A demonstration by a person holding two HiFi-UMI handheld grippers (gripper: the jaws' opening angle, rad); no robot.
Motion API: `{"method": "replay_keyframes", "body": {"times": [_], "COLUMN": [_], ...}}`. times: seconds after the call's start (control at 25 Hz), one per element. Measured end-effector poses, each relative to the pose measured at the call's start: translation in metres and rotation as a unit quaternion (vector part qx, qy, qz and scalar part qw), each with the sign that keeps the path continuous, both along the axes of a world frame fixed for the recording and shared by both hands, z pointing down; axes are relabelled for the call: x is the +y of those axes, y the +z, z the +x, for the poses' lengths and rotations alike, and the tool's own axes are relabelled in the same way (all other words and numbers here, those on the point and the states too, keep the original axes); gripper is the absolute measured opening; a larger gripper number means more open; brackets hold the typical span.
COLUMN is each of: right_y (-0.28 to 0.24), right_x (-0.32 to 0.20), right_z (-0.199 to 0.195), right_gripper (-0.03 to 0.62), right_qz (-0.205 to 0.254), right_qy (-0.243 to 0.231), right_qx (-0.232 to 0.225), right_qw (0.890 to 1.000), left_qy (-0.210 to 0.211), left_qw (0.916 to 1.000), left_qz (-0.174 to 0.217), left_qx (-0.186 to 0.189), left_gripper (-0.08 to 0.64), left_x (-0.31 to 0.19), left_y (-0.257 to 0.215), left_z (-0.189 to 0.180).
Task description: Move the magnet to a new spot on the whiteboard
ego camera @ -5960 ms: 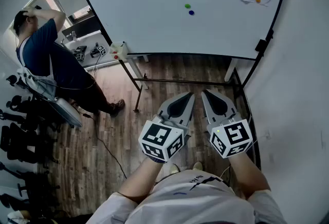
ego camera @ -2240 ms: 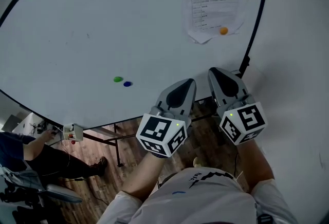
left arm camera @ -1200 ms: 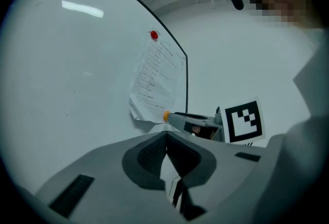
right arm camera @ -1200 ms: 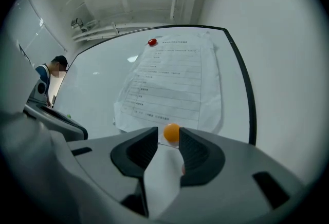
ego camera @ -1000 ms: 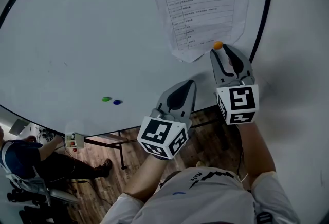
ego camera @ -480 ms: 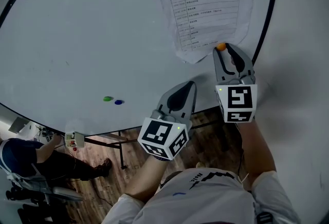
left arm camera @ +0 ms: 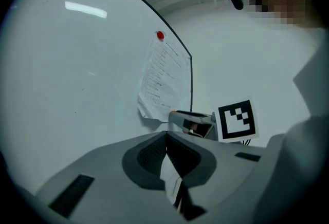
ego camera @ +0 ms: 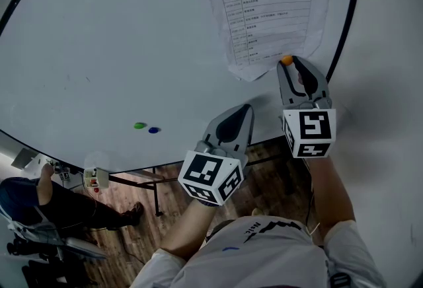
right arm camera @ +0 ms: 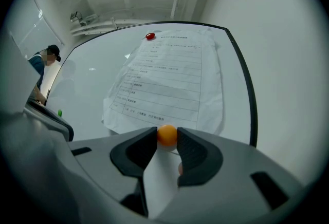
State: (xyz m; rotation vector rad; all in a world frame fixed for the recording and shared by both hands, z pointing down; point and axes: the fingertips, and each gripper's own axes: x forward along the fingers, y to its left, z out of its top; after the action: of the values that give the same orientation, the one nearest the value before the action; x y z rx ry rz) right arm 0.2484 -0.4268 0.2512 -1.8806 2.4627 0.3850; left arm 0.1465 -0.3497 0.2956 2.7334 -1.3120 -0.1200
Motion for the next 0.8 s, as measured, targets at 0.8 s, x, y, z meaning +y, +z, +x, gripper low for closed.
{"method": "replay_keyframes", "body": {"times": [0.8], "right_y": [0.013], "right_x": [0.039], "right_z": [-0.027], "right_gripper": [0.129], "right_qz": [-0.003], "right_qy": [-0.062], "right_qx": [-0.035], "right_qw": [0.997], "left_qy": [-0.017], "left_qw": [0.9997], "left_qz": [-0.017], "left_qx": [-0.012], "left_gripper": [0.011], "left_x": [0.003], "left_y": [0.012], "left_z": [-0.014]}}
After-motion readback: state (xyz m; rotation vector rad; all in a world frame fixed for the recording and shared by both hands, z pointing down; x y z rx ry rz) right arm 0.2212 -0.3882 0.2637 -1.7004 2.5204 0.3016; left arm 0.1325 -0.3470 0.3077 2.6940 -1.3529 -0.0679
